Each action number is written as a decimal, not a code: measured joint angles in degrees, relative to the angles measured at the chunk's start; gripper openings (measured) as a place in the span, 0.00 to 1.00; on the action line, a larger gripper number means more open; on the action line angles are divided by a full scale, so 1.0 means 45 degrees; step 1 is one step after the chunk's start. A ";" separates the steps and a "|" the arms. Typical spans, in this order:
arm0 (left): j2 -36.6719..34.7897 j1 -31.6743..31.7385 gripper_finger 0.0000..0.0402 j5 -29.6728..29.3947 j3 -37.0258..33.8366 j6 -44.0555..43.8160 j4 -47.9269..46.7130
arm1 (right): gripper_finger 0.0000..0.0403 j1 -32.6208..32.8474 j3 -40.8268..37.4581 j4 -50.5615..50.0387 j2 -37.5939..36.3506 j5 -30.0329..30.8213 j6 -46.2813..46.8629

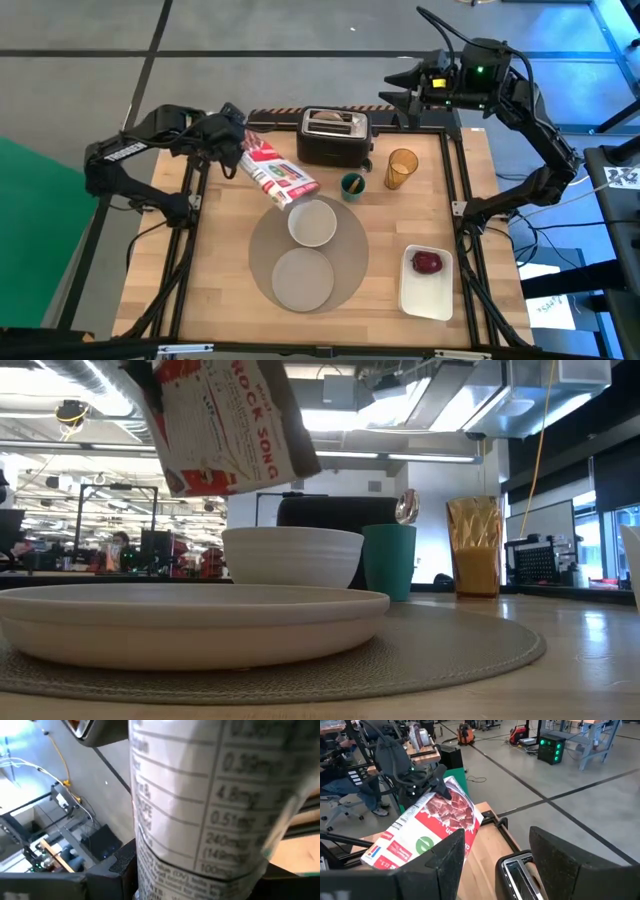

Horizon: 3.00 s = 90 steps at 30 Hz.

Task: Arrange a breakfast setting
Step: Pour the cereal from the cereal box into the white bowl

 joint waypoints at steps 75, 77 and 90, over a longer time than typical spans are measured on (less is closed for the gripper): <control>0.1323 -0.2291 0.48 -0.2005 0.0000 0.0887 0.0481 | 0.53 -0.0010 -0.0010 -0.0669 0.0010 -0.0092 -0.0052; 0.1320 -0.2156 0.48 -0.1614 0.0000 0.0606 0.0328 | 0.53 -0.0010 -0.0010 -0.0672 0.0010 -0.0112 -0.0052; 0.1310 -0.0933 0.48 0.0959 0.0000 -0.0206 -0.0091 | 0.53 -0.0010 -0.0010 -0.0669 0.0010 -0.0141 -0.0054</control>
